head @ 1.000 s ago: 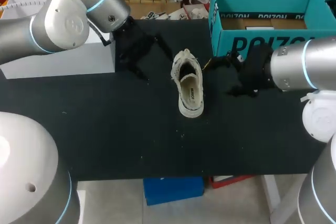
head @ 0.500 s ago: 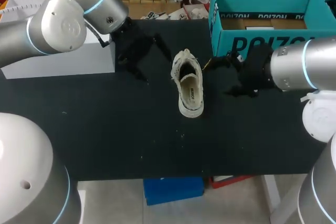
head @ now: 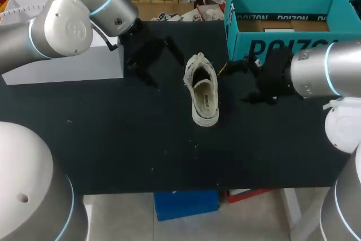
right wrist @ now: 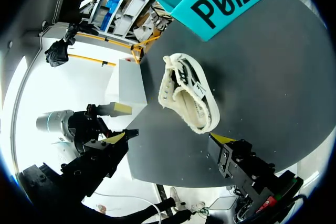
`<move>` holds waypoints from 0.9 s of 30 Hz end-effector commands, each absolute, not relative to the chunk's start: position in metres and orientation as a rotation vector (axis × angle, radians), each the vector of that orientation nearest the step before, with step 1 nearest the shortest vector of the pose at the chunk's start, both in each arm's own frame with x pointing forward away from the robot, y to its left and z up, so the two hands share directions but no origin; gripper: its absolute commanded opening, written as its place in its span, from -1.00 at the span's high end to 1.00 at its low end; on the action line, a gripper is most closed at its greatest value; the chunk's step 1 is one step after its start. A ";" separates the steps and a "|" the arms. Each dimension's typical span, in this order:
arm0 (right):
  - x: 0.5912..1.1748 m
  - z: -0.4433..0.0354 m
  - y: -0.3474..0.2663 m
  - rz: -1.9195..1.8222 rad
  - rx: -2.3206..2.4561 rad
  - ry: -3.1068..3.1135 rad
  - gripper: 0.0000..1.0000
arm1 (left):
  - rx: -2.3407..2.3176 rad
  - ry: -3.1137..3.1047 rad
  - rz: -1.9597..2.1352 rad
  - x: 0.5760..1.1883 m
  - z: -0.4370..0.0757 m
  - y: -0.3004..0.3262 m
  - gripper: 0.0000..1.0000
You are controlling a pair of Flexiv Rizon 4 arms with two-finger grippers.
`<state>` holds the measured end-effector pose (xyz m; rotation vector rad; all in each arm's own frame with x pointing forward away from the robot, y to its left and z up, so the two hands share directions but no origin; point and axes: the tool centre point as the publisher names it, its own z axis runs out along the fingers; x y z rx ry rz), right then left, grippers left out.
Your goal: Take the shoe out of the shoebox, open the shoe tongue, remove and reinsert the insole, then place the shoe into the shoebox
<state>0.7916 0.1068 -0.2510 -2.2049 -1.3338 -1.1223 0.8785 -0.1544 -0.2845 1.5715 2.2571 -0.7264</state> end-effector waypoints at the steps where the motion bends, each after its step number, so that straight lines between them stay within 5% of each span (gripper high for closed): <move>1: 0.791 -0.251 0.107 -1.122 -2.205 -1.334 -1.00 | 1.572 2.258 -0.721 0.878 -0.284 -0.154 -1.00; 27: 0.791 -0.251 0.107 -1.122 -2.205 -1.334 -1.00 | 1.773 2.243 -0.474 0.919 -0.315 -0.174 -1.00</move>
